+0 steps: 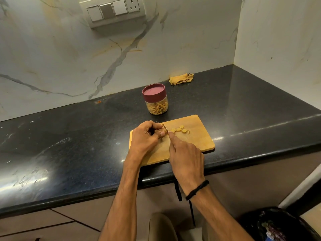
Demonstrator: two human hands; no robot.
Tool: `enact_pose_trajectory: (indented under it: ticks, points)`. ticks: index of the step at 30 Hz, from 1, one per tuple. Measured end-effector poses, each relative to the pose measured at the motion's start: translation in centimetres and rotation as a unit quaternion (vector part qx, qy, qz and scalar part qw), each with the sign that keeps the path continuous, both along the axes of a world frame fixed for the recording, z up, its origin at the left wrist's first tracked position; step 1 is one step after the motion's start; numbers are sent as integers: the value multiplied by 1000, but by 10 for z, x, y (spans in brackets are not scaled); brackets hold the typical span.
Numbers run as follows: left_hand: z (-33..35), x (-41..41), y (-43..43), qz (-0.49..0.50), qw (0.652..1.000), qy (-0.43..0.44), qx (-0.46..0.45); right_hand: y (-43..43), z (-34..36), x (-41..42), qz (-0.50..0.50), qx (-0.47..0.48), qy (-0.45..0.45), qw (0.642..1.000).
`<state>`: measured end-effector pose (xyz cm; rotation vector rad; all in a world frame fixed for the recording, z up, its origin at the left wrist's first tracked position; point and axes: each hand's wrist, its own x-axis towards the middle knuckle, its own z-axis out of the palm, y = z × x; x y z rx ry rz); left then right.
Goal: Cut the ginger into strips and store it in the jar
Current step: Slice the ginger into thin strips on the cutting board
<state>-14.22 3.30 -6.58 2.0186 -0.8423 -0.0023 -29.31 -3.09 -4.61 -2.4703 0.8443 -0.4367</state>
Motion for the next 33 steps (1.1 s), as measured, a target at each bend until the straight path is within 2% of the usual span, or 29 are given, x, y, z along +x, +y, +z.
enact_pose_trajectory:
  ticks: [13,26,33]
  points:
    - [1,-1,0,4,999,-32,11,3,3,14,9,-42,23,999]
    - [-1,0,-1,1,1000,-27,6,7,8,12,5,-72,69,995]
    - [-2,2,-2,-1,1000,-18,0,8,3,-10,-8,-48,68,996]
